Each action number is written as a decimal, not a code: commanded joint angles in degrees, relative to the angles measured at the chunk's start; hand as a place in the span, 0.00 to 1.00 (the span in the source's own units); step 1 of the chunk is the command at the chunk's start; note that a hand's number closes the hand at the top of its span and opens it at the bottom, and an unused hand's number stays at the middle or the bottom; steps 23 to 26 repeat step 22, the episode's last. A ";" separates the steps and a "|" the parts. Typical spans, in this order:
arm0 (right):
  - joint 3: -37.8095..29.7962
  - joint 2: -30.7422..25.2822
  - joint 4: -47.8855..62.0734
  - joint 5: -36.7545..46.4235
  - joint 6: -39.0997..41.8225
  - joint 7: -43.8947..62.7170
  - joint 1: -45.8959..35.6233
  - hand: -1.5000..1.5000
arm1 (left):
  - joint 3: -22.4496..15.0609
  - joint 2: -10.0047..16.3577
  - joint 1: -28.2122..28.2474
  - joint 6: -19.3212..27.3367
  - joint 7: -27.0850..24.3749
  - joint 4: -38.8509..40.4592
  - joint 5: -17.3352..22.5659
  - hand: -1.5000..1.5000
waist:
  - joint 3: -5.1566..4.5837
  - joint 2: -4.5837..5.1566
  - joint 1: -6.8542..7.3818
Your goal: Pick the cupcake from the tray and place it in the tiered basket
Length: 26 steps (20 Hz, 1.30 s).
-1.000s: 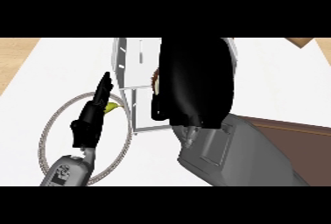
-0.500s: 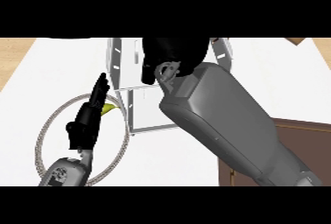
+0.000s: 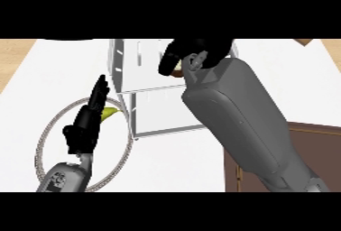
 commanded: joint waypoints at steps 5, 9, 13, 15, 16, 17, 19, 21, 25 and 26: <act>-5.47 0.56 -8.21 5.34 -14.92 9.50 2.29 0.00 | 0.51 -0.54 -0.08 1.49 1.24 0.07 -1.08 0.50 | 0.07 -0.56 -2.05; -9.74 0.55 -15.75 8.69 -14.11 11.62 7.52 0.00 | 1.60 0.28 1.03 1.24 0.63 -0.63 -0.70 0.50 | 0.08 -0.83 -3.19; -15.23 0.55 -28.72 7.59 -11.70 10.09 15.79 0.00 | 1.33 -0.51 3.25 1.99 -0.67 -0.38 -1.01 0.50 | 0.13 -1.20 -4.87; -18.15 0.45 -37.18 3.25 -8.58 7.93 20.75 0.00 | 2.42 0.38 2.38 1.89 1.14 -0.64 -0.68 0.50 | 0.22 -1.52 -6.07; -17.28 0.57 -40.89 3.65 -7.90 7.82 25.39 0.00 | 1.50 -0.01 4.83 2.14 -0.96 -0.65 -1.36 0.50 | 0.17 -1.45 -5.71; -18.04 0.43 -45.06 2.15 -6.20 6.15 29.08 0.00 | 1.37 0.02 4.26 2.83 1.65 -3.49 -1.59 0.50 | 0.23 -1.53 -5.42; -20.50 -0.46 -51.93 -2.00 -5.07 2.06 37.00 0.00 | 1.39 -0.51 3.34 2.33 1.16 -1.96 -1.29 0.50 | 0.22 -1.05 -5.44; -21.87 -0.65 -59.37 -6.70 -0.66 2.24 42.52 0.00 | 3.21 0.44 3.95 0.93 -0.61 -0.59 0.35 0.50 | 0.16 -1.04 -5.68; -24.69 -1.96 -62.51 -9.23 0.17 1.33 45.39 0.00 | 1.90 0.37 5.71 1.56 -0.30 -2.53 -0.89 0.50 | 0.20 -1.08 -5.18; -24.69 -1.96 -62.51 -9.23 0.17 1.33 45.39 0.00 | 1.90 0.37 5.71 1.56 -0.30 -2.53 -0.89 0.50 | 0.20 -1.08 -5.18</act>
